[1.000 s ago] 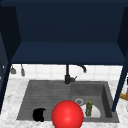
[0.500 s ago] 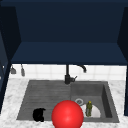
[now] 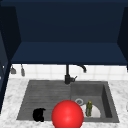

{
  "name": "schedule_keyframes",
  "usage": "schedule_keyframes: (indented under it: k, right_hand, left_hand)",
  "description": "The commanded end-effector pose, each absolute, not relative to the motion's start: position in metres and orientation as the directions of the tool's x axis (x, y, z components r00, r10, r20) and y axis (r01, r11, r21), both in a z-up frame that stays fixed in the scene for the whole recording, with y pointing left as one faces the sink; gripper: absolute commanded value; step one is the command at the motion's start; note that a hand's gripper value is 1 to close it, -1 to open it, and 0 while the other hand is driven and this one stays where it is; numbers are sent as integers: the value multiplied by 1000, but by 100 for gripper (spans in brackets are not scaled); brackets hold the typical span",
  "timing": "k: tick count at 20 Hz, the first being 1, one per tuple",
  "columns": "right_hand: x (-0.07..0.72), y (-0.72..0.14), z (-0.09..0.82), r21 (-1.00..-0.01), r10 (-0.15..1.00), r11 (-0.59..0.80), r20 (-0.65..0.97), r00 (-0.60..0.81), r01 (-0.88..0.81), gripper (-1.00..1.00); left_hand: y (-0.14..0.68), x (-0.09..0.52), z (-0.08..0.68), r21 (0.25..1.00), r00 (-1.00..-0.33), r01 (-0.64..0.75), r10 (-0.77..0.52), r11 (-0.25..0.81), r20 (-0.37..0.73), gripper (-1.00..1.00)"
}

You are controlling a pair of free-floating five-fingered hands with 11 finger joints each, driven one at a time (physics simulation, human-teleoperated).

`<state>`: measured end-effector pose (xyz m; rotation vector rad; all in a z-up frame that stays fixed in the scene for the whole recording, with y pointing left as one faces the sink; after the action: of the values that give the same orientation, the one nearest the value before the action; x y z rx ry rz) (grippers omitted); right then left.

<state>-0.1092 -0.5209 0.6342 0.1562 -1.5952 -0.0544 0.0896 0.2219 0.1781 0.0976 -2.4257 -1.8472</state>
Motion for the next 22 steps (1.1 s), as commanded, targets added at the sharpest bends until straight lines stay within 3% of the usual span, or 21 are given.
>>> schedule_keyframes:
  k: [1,22]
  right_hand:
    - [-109,-549,636,131,-135,987,990,-38,-89,100]
    - [-88,-617,630,100,-111,932,994,-13,-348,100]
  left_hand:
    - [222,90,178,964,-994,4,-106,266,34,0]
    - [222,90,178,964,-994,4,-106,266,34,0]
